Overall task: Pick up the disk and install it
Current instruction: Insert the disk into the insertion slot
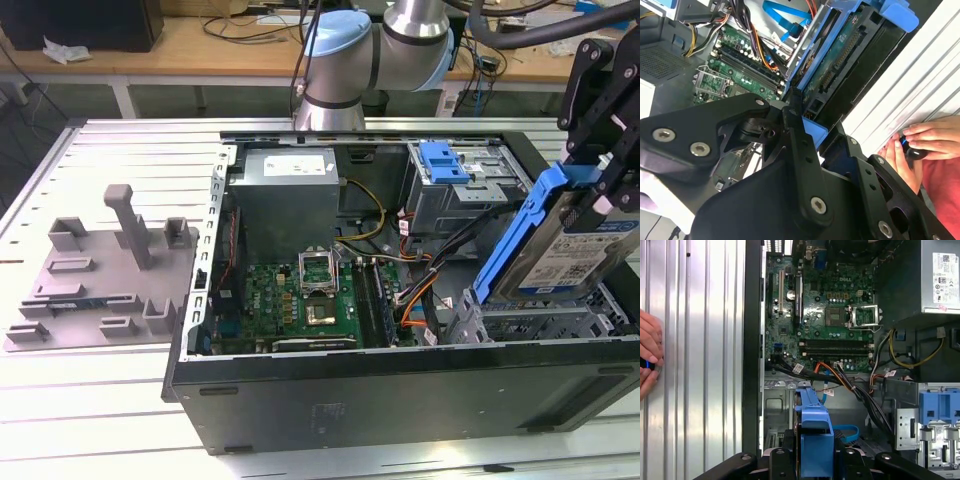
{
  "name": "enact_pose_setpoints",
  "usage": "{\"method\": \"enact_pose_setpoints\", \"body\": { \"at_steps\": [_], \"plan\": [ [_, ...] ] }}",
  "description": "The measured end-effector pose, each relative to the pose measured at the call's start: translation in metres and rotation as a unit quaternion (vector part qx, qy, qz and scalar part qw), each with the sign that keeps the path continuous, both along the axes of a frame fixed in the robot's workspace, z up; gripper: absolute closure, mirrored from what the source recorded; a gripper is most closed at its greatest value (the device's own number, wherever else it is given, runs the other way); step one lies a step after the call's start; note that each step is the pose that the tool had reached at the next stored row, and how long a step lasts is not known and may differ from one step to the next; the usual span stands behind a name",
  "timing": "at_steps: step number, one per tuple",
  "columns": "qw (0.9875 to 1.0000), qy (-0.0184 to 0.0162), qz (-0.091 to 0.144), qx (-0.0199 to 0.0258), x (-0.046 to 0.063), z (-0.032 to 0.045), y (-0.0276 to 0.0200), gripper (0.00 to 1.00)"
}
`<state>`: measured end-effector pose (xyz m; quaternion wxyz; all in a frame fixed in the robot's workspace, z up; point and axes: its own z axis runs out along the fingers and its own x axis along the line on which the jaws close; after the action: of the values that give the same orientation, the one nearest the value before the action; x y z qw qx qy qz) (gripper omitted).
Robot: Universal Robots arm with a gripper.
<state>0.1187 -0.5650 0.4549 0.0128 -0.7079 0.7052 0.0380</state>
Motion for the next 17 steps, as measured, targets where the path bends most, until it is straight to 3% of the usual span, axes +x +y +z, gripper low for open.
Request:
{"method": "enact_pose_setpoints", "body": {
  "at_steps": [17],
  "plan": [
    [1.0000,0.0000,0.000,0.0000,0.001,-0.0129,0.0000,0.63]
  ]
}}
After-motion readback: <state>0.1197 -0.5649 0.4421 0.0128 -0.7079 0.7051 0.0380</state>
